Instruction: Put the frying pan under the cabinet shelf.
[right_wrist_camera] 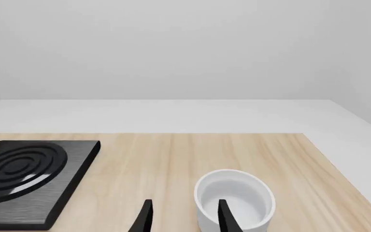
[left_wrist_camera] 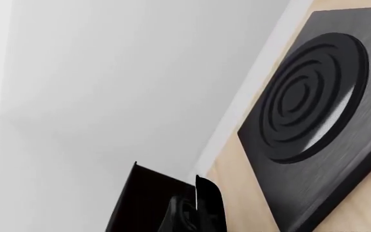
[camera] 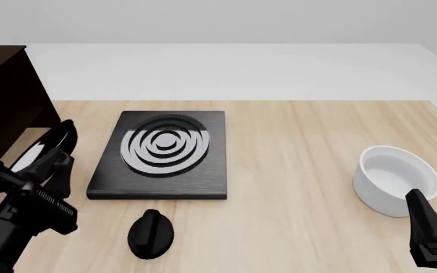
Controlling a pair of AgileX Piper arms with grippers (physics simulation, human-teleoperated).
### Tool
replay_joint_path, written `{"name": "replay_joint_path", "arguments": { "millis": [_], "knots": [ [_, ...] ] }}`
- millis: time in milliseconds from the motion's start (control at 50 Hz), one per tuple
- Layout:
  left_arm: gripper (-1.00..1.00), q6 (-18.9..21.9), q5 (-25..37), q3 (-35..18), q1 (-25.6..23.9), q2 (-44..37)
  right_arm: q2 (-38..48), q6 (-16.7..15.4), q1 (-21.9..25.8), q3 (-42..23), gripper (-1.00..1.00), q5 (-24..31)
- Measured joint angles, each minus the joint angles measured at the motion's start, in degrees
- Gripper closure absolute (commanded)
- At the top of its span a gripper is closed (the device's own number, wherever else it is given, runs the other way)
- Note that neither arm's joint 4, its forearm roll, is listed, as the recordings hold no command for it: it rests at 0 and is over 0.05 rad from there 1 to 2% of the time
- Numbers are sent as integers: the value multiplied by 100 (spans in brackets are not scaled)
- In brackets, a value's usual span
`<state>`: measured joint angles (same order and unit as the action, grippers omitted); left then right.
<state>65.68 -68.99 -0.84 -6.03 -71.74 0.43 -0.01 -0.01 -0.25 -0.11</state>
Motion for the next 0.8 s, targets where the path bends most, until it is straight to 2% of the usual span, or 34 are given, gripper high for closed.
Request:
{"name": "replay_joint_path", "arguments": {
  "millis": [800],
  "knots": [
    [100, -40, -1, -443, 235, -769, 0, 0, 0, 0, -100, 0]
  ]
}}
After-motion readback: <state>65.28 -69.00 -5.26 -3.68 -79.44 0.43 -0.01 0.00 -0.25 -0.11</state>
